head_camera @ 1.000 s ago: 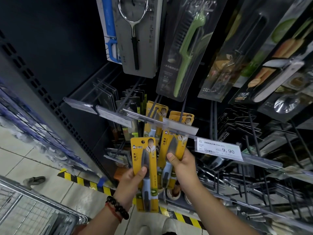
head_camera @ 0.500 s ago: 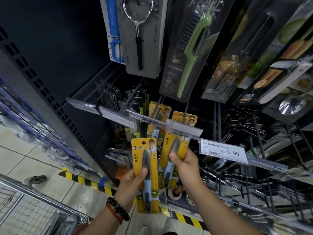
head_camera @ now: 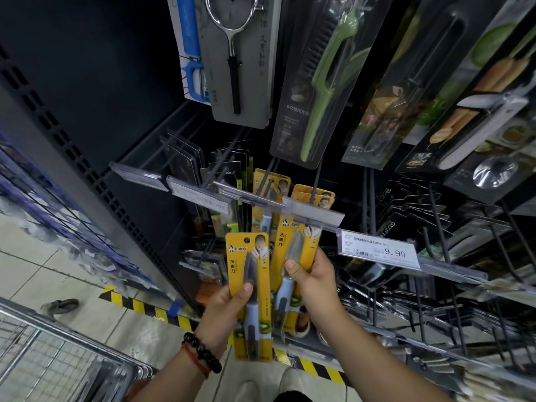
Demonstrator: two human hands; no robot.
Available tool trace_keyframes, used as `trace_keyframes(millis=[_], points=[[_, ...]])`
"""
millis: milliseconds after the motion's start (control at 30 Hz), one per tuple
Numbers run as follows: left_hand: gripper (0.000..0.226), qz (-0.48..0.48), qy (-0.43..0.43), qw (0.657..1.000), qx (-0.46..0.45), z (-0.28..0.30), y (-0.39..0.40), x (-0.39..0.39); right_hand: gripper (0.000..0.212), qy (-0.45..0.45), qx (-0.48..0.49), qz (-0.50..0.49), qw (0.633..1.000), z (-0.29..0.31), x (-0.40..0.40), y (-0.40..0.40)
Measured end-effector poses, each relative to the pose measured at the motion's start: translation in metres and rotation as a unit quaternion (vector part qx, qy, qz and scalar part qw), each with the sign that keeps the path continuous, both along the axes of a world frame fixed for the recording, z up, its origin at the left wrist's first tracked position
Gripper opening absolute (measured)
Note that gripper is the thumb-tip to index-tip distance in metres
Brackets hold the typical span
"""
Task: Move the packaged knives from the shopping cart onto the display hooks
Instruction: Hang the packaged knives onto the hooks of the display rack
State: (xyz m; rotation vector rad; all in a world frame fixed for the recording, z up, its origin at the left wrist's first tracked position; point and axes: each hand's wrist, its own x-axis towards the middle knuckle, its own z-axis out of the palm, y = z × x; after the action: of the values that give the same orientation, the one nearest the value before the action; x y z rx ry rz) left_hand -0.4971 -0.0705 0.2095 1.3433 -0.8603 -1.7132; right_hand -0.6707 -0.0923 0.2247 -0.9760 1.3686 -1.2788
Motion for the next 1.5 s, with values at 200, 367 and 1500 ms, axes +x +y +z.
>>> trace_keyframes(millis=[200, 367, 1500], points=[[0.041, 0.0, -0.002, 1.0, -0.003, 0.0, 0.0, 0.002, 0.029, -0.032, -0.011, 0.004, 0.999, -0.001, 0.002, 0.002], [0.041, -0.003, -0.002, 1.0, -0.001, 0.0, 0.0, 0.004, 0.023, -0.057, -0.017, -0.009, 0.998, 0.001, 0.005, 0.004], [0.037, 0.007, 0.022, 0.999, 0.022, 0.0, 0.003, 0.013, 0.027, -0.029, -0.035, -0.019, 0.999, 0.001, 0.011, 0.008]])
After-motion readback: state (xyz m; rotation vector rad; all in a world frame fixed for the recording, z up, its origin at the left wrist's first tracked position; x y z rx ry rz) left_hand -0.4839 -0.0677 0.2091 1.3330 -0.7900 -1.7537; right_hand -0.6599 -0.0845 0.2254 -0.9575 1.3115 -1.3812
